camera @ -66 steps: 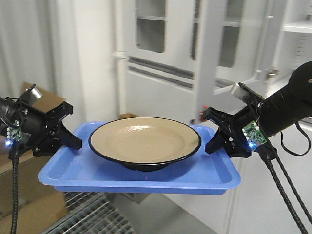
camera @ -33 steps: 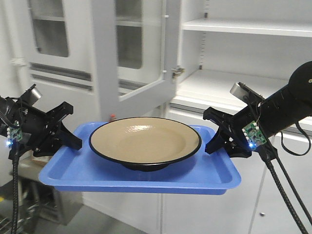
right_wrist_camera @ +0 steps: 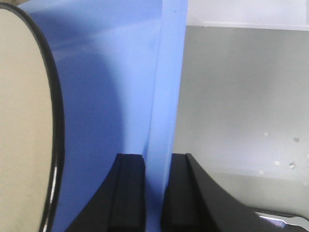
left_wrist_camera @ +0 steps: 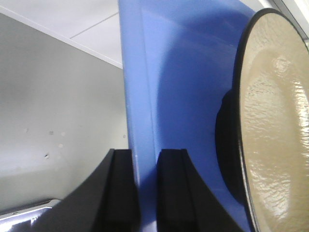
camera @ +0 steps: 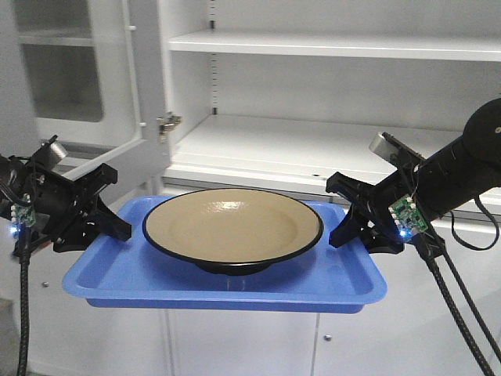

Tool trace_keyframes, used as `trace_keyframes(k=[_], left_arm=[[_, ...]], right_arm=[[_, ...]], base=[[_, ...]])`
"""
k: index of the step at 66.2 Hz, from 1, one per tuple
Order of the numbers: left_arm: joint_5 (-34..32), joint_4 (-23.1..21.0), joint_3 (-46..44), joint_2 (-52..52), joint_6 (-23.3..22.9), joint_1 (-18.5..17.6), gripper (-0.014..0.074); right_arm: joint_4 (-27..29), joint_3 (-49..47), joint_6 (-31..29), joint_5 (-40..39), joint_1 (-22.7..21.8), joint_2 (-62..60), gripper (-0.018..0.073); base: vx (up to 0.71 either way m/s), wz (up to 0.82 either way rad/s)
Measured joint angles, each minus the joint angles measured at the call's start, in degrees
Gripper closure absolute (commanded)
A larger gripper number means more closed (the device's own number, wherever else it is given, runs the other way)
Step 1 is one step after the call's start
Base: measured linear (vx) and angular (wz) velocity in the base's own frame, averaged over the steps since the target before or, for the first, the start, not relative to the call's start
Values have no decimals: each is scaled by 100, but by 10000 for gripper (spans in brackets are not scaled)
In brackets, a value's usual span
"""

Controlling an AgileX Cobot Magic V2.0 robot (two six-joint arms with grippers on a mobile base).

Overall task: Place disk in tray to left cabinet
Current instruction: 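Hold the tray level with both grippers while the base drives to the cabinet, then lower the tray onto the cabinet shelf with both grippers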

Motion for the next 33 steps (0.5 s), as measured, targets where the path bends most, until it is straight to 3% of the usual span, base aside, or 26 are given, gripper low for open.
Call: trace_keyframes(k=[33], left_arm=[[0, 0, 0, 0, 0, 0, 596]], right_arm=[[0, 0, 0, 5, 0, 0, 563]], base=[[14, -32]])
